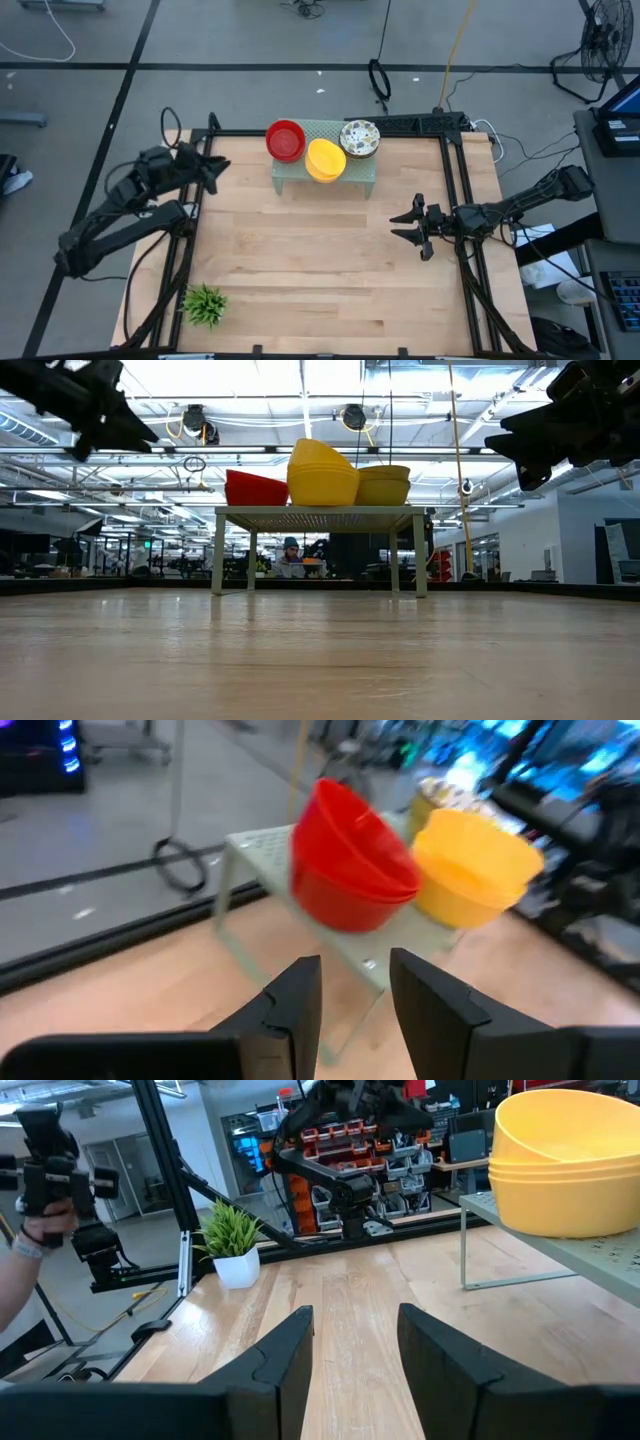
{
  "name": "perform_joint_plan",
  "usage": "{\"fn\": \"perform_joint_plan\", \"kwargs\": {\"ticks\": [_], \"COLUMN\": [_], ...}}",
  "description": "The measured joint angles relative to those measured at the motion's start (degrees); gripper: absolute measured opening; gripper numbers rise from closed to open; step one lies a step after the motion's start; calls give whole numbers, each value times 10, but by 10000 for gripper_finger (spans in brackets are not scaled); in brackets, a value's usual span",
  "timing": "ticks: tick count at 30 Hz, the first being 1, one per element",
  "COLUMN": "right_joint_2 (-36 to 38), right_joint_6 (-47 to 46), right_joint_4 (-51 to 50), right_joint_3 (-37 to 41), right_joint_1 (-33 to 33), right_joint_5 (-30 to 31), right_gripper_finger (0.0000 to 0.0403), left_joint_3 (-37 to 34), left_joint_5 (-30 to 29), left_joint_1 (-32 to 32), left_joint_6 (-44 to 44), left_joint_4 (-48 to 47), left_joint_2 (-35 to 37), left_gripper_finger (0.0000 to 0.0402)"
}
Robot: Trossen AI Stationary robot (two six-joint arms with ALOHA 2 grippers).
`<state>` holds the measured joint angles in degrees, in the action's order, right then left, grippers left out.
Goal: Pick & Place Mini bowls
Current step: Return to Home Position
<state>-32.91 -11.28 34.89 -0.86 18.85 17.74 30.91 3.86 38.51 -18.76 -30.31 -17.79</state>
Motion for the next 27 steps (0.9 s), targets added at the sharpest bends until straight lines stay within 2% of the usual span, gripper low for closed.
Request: {"fn": "perform_joint_plan", "kwargs": {"ticks": [7, 15, 20, 27], "right_joint_2": [0, 0, 0, 0], "right_joint_6": [0, 0, 0, 0], "right_joint_4": [0, 0, 0, 0], "right_joint_3": [0, 0, 0, 0], "right_joint_1": [0, 0, 0, 0], "right_joint_5": [0, 0, 1, 1], "right_gripper_finger": [134, 134, 134, 134], "left_joint_3": [-132, -257, -300, -301], "left_joint_5": [35, 38, 38, 38], "left_joint_1": [0, 0, 0, 0], "left_joint_6": [-26, -25, -23, 33], "left_joint_4": [240, 484, 550, 533], "left_joint_2": [14, 14, 14, 13], "left_gripper_finger": [122, 122, 122, 122]}}
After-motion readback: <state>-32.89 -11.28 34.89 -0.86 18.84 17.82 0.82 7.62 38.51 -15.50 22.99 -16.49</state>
